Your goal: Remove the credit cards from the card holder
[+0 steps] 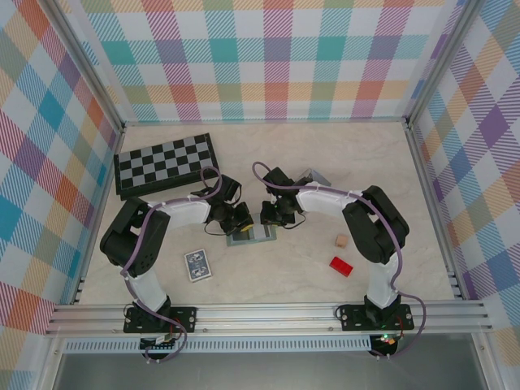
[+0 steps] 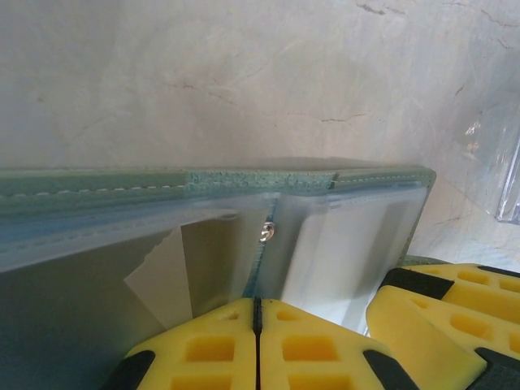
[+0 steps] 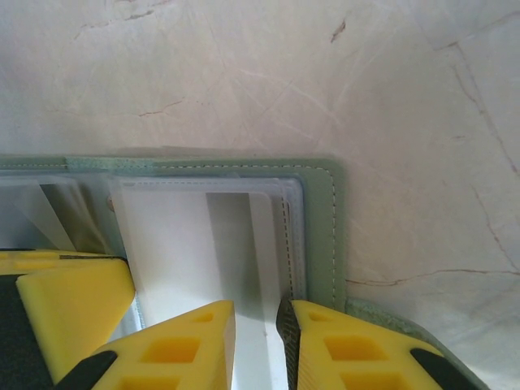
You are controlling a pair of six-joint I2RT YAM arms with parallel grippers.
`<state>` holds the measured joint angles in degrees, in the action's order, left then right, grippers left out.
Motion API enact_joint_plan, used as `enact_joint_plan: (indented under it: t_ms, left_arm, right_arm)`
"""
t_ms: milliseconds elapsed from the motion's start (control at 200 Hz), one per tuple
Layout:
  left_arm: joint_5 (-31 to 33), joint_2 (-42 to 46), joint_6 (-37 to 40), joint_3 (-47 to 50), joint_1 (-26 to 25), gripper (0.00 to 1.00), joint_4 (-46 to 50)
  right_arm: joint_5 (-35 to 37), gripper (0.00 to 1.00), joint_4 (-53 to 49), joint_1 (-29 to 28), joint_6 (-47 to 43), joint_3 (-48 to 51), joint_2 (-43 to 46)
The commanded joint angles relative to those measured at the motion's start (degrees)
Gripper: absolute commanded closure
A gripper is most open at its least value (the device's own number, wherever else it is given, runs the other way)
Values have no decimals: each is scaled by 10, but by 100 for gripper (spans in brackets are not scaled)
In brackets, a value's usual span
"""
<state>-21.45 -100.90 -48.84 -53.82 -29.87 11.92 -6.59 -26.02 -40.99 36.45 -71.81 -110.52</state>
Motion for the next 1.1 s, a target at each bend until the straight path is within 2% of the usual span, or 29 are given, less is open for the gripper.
enact_joint_plan:
  t_ms: [0, 315, 545, 720, 1095]
  left_arm:
    - [18, -17, 8, -1, -1, 95, 35]
    - [21, -18, 10, -2, -1, 96, 35]
    - [21, -16, 10, -3, -1, 96, 35]
    - [20, -16, 10, -4, -1, 96, 35]
    - [24, -7, 8, -3, -2, 96, 35]
  right_arm:
    - [20, 75, -18, 1, -2, -3, 15]
    - [35, 76, -6, 1, 0, 13, 36]
    - [-21, 80, 11, 0, -10, 8, 20]
    - [-30, 81, 10, 0, -16, 4, 12]
    - [-25, 77, -9, 0, -19, -10, -6]
